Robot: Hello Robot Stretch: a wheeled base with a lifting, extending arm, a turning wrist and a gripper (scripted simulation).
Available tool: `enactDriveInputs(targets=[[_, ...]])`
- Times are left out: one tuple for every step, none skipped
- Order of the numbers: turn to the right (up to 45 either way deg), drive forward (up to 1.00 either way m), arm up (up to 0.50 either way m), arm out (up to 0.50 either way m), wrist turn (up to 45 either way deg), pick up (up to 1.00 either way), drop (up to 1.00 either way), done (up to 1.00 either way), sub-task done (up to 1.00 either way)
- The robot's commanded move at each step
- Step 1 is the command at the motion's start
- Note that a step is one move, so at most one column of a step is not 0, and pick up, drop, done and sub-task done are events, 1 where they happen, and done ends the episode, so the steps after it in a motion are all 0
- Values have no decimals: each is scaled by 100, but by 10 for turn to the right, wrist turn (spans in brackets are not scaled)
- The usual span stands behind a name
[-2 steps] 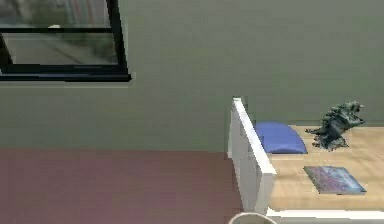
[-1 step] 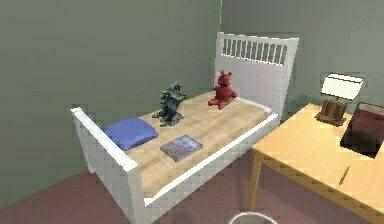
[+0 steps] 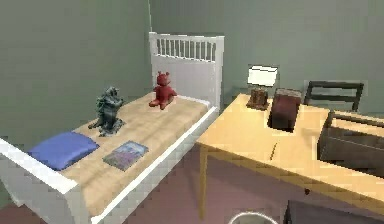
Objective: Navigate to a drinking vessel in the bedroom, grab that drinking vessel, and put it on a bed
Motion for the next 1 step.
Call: enactDriveInputs(targets=[[0, 35, 0, 0, 0, 0, 0, 0, 0]])
